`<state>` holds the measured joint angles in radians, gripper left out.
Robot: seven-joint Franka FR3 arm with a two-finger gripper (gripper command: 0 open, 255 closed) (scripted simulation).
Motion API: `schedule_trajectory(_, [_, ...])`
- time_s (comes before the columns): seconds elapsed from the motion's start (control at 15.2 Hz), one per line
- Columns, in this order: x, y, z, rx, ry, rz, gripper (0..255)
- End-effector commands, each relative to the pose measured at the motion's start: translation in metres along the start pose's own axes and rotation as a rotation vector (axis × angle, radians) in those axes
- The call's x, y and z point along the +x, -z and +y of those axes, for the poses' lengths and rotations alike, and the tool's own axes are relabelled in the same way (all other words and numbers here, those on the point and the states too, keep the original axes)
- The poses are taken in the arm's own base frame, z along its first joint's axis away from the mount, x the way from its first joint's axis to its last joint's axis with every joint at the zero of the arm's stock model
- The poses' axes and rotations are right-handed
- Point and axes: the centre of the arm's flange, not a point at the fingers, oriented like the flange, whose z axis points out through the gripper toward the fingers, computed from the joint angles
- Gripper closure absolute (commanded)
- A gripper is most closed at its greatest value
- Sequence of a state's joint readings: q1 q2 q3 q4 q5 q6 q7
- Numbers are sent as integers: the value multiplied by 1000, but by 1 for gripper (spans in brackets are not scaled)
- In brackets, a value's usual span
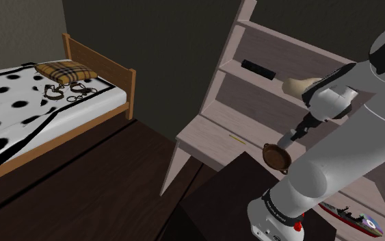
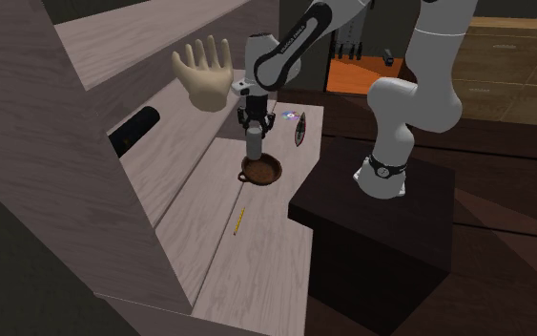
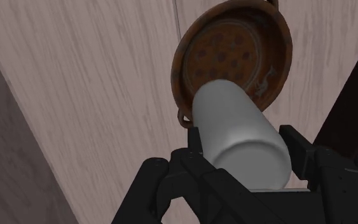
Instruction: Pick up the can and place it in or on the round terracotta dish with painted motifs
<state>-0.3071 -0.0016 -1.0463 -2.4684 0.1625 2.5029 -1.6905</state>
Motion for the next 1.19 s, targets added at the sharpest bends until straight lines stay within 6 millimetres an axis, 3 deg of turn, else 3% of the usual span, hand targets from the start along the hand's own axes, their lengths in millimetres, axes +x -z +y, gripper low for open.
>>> schedule_trajectory(0.0, [-4, -37, -2, 54, 5, -99, 255])
schedule_trajectory(0.46, [-8, -74, -4, 54, 5, -100, 255])
schedule_trajectory(0.86, [-8, -75, -4, 54, 5, -99, 255])
schedule_trajectory(0.92, [7, -7, 1, -112, -98, 246, 0])
schedule_trajectory(0.99, [7, -7, 1, -112, -98, 246, 0])
schedule_trajectory(1.12, [38, 18, 5, -90, -132, 143, 0])
